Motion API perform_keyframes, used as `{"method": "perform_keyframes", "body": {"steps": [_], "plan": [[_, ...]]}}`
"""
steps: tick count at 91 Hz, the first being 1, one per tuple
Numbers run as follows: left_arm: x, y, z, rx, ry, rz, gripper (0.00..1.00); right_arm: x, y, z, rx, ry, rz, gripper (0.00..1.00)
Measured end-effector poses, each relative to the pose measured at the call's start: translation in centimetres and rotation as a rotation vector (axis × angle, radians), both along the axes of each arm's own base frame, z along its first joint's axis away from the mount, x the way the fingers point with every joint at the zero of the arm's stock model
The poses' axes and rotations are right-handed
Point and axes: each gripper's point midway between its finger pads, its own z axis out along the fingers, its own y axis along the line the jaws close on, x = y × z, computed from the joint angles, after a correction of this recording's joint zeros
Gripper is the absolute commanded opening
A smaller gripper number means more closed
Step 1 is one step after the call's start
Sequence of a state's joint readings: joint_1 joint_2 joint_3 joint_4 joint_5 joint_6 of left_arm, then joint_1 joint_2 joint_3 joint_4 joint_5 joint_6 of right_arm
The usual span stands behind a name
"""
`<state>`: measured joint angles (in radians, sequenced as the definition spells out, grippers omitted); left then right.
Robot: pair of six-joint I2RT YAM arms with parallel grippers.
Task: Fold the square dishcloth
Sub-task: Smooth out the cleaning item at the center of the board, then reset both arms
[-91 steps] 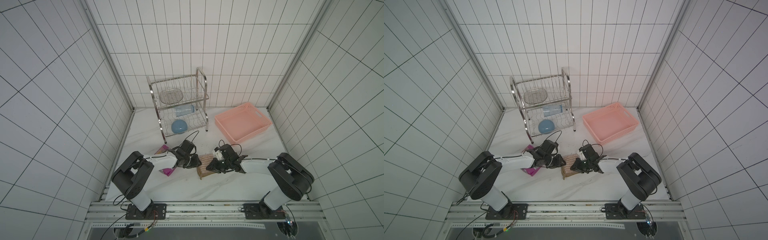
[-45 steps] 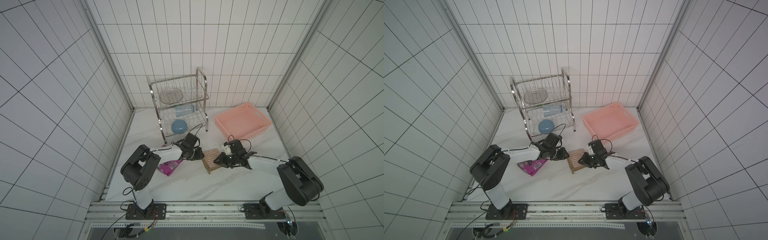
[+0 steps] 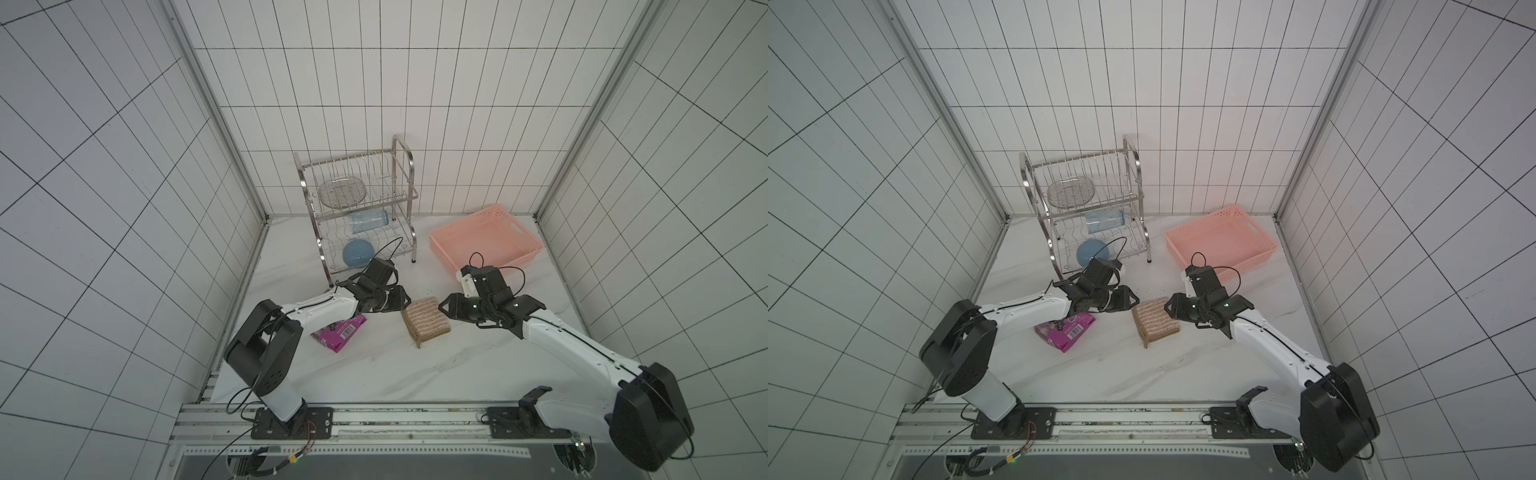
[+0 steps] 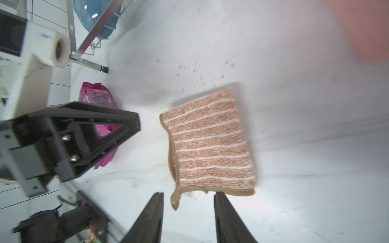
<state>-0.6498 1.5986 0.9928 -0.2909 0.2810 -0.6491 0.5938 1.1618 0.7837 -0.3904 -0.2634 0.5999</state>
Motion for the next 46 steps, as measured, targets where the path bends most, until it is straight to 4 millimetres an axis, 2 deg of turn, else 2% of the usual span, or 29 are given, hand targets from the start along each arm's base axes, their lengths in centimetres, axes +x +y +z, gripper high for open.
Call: {"method": "perform_keyframes", "body": {"steps": [7,12,15,22,25,34,46], "plan": [[0.5,1.3,3.0,-0.003,-0.077,0.044,0.64,0.8,-2.7,1.6,-0.054,-0.072,-0.083,0.79],[1.0,2.9,5.4,-0.006,-0.142,0.092,0.76,1.6,-5.0,2.8,-0.095,-0.120,-0.158,0.89],[1.4,4.1,6.8,-0.012,-0.179,0.132,0.81,2.1,-6.5,3.5,-0.122,-0.148,-0.207,0.99],[2.1,7.6,9.3,-0.008,-0.257,0.241,0.97,3.1,-9.9,4.8,-0.178,-0.193,-0.326,0.99],[2.2,9.0,10.0,-0.004,-0.281,0.285,0.98,3.4,-11.3,5.3,-0.206,-0.209,-0.375,0.99],[2.5,14.5,10.6,0.034,-0.327,0.463,0.99,4.0,-15.4,6.2,-0.284,-0.235,-0.520,0.99],[2.1,22.1,9.4,0.122,-0.349,0.708,0.99,4.0,-20.2,6.4,-0.401,-0.250,-0.692,0.99]]}}
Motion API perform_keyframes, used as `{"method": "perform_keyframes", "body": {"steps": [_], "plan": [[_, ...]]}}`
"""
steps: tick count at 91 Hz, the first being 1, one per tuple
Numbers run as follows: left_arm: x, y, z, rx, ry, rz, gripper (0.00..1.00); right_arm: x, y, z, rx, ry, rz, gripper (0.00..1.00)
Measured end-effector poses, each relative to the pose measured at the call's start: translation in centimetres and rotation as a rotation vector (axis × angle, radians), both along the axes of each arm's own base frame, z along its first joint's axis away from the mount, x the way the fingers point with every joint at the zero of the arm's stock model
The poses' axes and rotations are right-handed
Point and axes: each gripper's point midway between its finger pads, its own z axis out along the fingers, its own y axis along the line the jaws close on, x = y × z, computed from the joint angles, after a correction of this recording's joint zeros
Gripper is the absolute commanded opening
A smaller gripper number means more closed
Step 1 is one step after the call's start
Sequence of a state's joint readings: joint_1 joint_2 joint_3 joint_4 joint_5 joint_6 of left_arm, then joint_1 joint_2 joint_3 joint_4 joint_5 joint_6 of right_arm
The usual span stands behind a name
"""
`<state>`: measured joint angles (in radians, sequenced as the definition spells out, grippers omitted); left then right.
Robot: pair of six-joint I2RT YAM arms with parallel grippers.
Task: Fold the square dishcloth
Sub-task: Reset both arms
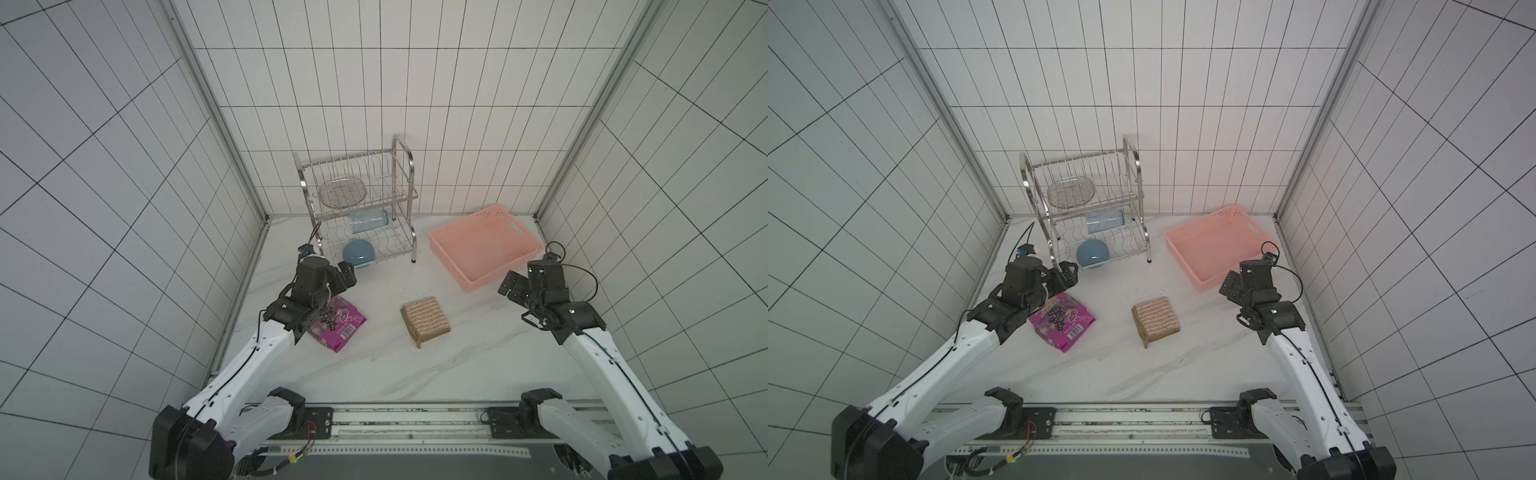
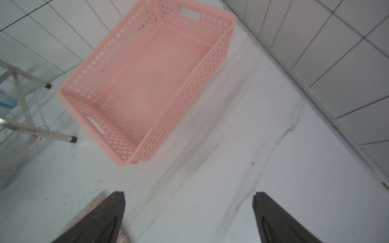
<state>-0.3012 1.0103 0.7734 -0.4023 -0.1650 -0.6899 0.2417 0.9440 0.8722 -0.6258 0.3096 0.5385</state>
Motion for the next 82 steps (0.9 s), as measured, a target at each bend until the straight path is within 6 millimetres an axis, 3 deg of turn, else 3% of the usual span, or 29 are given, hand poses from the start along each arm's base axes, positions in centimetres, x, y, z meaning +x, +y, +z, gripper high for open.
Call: {"method": "perform_keyframes", "body": {"steps": [7,18,34,47,64,82], "plan": [[-0.6,4.2,-0.6,0.022,-0.010,0.144,0.99,-0.1,-2.4,0.1,-0.053,-0.016,-0.088,0.99],[-1.6,9.4,-1.0,0.065,-0.040,0.344,0.99,-0.3,-4.6,-0.4,-0.129,-0.050,-0.156,0.99],[-1.8,13.8,0.0,0.130,-0.138,0.499,0.99,0.3,-5.5,-2.7,-0.230,-0.101,-0.142,0.99],[-1.0,15.5,-0.5,0.186,-0.202,0.512,0.98,0.9,-5.8,-5.3,-0.275,-0.149,-0.111,0.99],[0.4,15.8,-4.6,0.272,-0.175,0.414,0.98,1.7,-7.6,-8.8,-0.270,-0.180,-0.120,0.99],[2.2,14.9,-6.5,0.348,-0.190,0.300,0.98,3.3,-8.0,-9.8,-0.253,-0.238,-0.099,0.99]]}}
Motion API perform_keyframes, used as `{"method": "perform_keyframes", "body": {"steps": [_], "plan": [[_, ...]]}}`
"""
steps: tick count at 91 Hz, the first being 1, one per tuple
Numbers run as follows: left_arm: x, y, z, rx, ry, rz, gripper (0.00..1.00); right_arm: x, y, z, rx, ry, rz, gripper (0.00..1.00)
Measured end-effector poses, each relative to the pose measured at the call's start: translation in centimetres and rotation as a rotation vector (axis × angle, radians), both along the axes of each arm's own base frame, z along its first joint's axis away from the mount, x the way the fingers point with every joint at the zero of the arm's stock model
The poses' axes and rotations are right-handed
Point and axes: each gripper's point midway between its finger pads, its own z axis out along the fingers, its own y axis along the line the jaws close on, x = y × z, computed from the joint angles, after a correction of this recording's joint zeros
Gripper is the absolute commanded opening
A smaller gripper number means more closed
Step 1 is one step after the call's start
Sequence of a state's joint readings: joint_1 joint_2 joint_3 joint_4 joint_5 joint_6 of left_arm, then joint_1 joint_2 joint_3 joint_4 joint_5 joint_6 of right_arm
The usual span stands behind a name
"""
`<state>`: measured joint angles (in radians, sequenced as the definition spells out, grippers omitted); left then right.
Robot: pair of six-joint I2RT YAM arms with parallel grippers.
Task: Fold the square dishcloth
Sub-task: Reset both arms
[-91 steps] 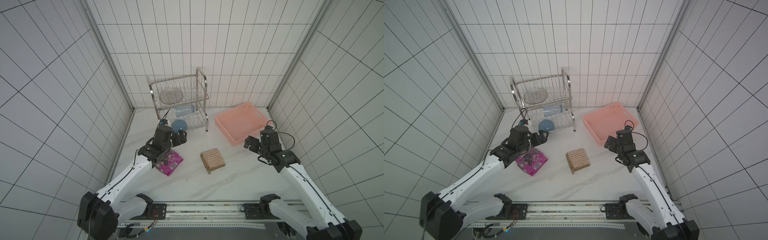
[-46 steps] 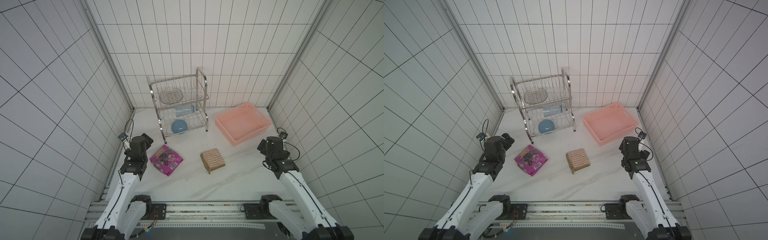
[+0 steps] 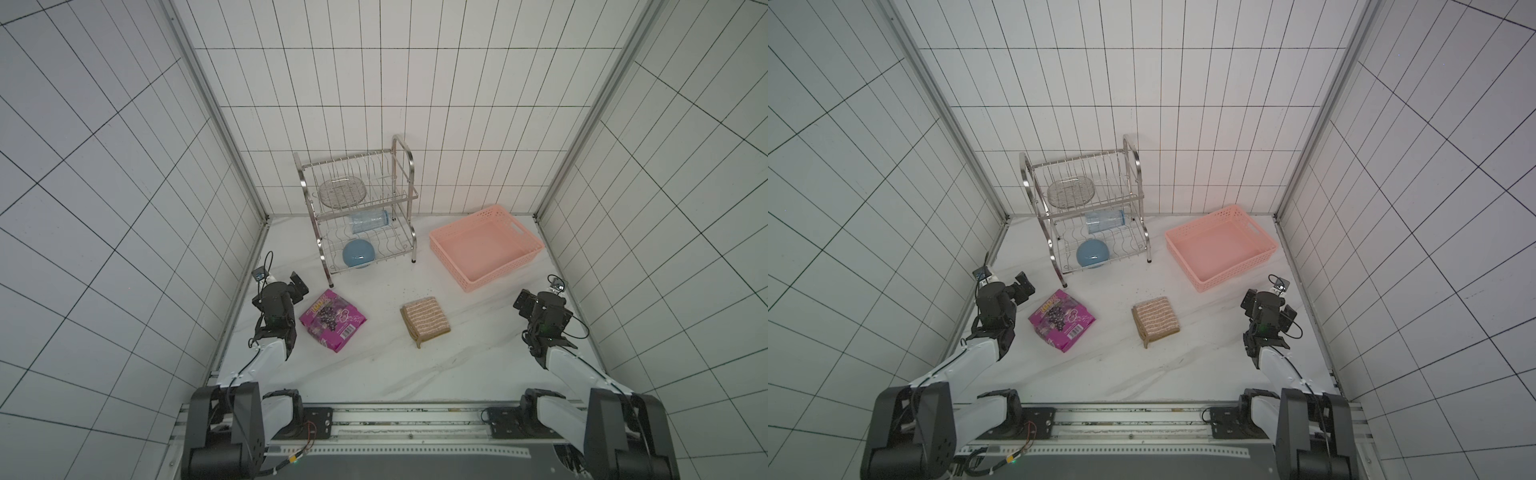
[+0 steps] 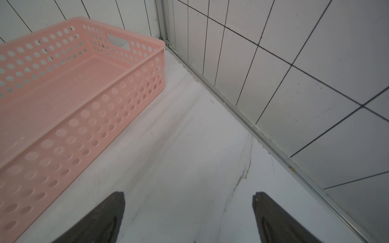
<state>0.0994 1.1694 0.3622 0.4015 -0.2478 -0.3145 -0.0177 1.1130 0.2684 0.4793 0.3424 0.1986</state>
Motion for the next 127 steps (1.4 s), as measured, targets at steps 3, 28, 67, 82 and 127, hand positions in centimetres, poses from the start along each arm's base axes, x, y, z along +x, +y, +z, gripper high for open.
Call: {"method": "perform_keyframes", "body": {"steps": [3,28,67,82,127], "plan": [[0.3,-0.2,-0.1,0.012,-0.004,-0.016,0.98,0.3,0.1,0.0,0.002,-0.011,0.008,0.99],[2.3,-0.9,-0.8,0.060,-0.059,-0.088,0.98,2.9,0.9,-0.3,0.021,-0.079,0.088,0.99],[5.6,-4.2,-3.5,0.123,-0.011,-0.247,0.98,5.8,3.0,-2.2,0.040,-0.072,0.251,0.99],[6.5,-4.5,-2.1,0.145,-0.035,-0.246,0.98,7.9,3.4,0.1,0.029,-0.118,0.292,0.99],[6.2,-4.3,-3.1,0.152,0.012,-0.237,0.98,7.6,3.6,-0.8,0.026,-0.074,0.305,0.99]]}}
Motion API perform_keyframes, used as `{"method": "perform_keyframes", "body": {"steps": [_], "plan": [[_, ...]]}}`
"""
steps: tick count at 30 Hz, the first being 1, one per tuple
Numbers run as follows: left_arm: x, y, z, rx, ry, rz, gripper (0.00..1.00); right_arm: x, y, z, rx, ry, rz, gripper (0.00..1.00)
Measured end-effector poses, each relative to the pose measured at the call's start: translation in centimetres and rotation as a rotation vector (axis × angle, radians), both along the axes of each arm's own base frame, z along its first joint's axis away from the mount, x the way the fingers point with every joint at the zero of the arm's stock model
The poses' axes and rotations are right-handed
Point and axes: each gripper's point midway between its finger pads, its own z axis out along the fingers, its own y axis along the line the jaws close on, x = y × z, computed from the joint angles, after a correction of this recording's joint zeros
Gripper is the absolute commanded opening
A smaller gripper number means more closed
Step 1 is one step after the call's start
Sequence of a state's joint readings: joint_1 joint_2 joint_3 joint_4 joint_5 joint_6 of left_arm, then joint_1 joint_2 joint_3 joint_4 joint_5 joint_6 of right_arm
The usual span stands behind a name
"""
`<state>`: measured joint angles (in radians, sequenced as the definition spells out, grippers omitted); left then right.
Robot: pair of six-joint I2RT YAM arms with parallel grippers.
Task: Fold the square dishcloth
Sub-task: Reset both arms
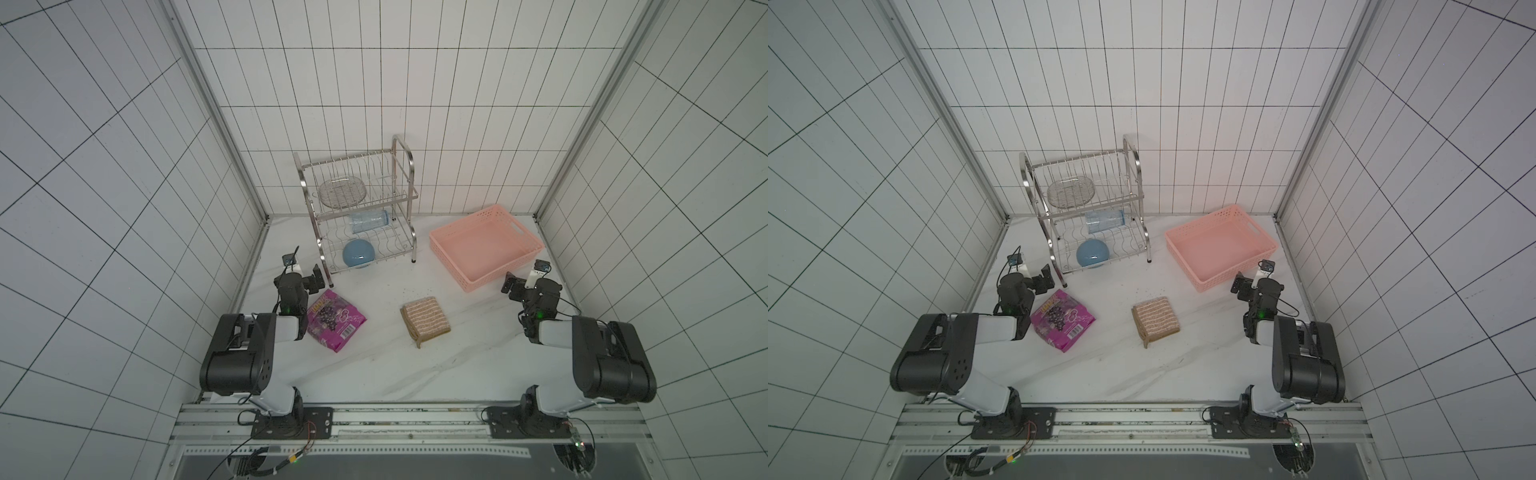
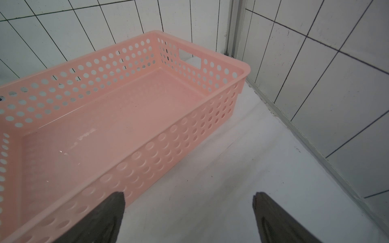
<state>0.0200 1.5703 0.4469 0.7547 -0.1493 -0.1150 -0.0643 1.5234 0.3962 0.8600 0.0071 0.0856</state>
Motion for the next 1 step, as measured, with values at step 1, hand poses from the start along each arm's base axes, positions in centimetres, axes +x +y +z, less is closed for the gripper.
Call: {"method": "perform_keyframes", "body": {"steps": [1], "plan": [[-0.01,0.02,-0.04,0.000,0.002,0.000,0.98,-0.01,0.02,-0.03,-0.001,0.001,0.000,0.99]]}}
